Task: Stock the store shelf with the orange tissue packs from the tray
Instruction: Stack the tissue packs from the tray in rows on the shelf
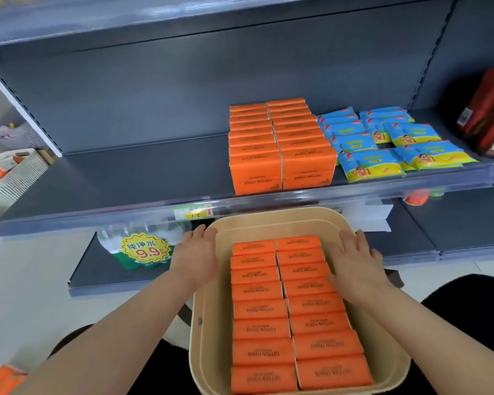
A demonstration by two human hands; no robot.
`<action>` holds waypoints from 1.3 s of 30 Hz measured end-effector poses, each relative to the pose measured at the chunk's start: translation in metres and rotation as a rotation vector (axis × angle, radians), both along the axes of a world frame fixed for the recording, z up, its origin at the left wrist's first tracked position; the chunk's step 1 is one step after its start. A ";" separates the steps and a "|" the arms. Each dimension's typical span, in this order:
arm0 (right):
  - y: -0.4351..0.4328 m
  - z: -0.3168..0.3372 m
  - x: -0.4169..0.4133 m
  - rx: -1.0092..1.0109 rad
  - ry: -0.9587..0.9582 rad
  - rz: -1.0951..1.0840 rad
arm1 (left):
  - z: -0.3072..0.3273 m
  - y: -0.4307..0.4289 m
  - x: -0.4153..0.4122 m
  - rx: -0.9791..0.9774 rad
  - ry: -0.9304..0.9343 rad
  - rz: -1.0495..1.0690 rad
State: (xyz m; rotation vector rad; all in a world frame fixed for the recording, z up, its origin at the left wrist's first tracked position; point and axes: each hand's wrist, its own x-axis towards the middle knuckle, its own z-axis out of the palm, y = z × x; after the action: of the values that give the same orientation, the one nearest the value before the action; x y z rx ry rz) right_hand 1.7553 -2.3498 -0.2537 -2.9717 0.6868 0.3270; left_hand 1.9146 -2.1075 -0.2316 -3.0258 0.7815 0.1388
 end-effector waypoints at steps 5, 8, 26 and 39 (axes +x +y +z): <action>0.011 -0.006 0.005 -0.037 -0.046 -0.077 | -0.024 0.018 0.000 0.010 0.127 0.014; 0.020 -0.016 0.015 -0.145 -0.041 -0.145 | -0.033 0.022 0.009 0.016 0.208 -0.003; 0.172 -0.011 0.079 0.088 -0.083 -0.165 | -0.026 0.161 0.088 0.175 0.253 -0.026; 0.225 -0.007 0.100 0.111 -0.064 -0.084 | -0.018 0.228 0.086 0.019 0.199 0.125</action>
State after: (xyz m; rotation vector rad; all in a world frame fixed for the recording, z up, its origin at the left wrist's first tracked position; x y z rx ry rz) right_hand 1.8550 -2.1248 -0.2605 -2.8258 0.7578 0.2538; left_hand 2.0005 -1.8793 -0.2495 -3.0757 0.5960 0.4525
